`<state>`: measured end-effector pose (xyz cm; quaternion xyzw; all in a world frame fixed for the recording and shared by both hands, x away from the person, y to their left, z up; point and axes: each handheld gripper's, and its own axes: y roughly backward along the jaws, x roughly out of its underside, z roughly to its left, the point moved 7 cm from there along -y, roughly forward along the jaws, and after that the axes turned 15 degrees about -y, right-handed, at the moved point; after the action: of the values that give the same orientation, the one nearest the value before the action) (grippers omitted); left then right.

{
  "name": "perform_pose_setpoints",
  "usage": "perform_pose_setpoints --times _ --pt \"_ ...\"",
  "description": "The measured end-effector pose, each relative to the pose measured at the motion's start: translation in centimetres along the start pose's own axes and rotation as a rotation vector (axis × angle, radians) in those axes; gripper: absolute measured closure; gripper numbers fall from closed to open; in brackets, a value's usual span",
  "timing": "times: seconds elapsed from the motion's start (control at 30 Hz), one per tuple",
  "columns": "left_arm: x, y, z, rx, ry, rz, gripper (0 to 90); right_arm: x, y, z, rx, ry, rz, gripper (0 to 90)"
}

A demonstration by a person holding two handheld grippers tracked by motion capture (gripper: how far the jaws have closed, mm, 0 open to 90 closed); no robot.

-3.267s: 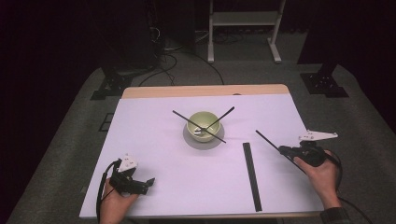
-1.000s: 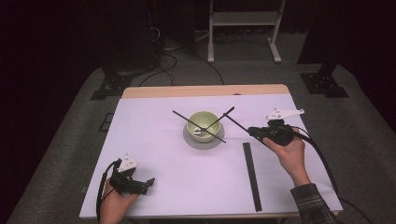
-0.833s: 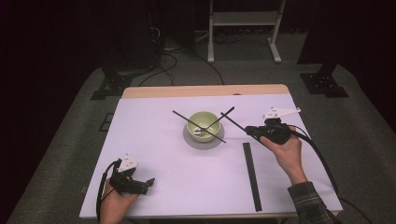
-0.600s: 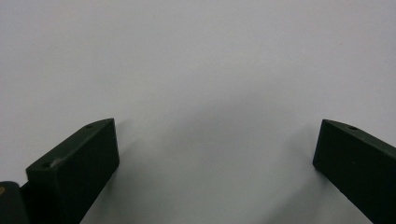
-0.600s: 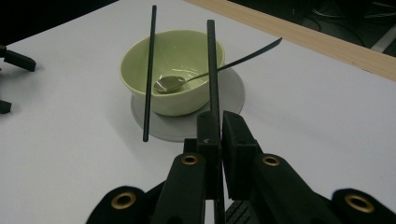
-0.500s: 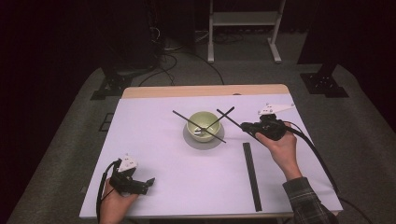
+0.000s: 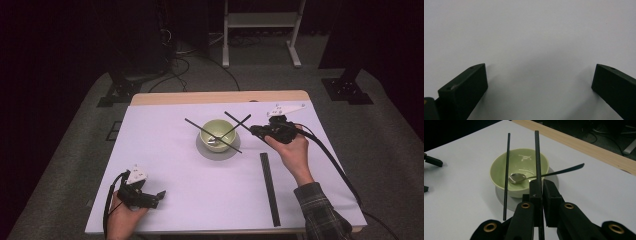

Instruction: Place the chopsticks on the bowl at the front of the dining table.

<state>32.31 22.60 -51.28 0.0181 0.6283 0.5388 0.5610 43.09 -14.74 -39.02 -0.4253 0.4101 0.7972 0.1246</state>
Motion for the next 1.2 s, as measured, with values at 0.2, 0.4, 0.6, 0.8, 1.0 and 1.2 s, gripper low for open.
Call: perform_pose_setpoints --times 0.2,0.4,0.6,0.8,1.0,1.2 --pt "0.0 0.0 0.0 0.000 0.002 -0.002 0.0 -0.7 -1.0 0.6 -0.005 0.016 0.002 85.7" --pt "0.0 0.0 0.0 0.000 0.002 -0.002 0.0 -1.0 -2.2 1.0 -0.011 0.008 0.007 85.7" --pt "0.0 0.0 0.0 0.001 0.003 -0.002 0.0 -1.4 -3.4 1.6 -0.014 0.012 0.017 85.7" --pt "0.0 0.0 0.0 0.000 0.000 -0.001 0.0 -1.9 -4.7 1.9 -0.016 -0.007 0.015 85.7" --pt "0.0 0.0 0.0 0.001 0.004 -0.002 0.0 -2.0 -6.1 2.0 0.001 -0.001 0.030 85.7" --pt "0.0 0.0 0.0 0.002 0.004 -0.001 0.0 -2.3 -7.2 1.6 0.010 -0.020 0.033 85.7"
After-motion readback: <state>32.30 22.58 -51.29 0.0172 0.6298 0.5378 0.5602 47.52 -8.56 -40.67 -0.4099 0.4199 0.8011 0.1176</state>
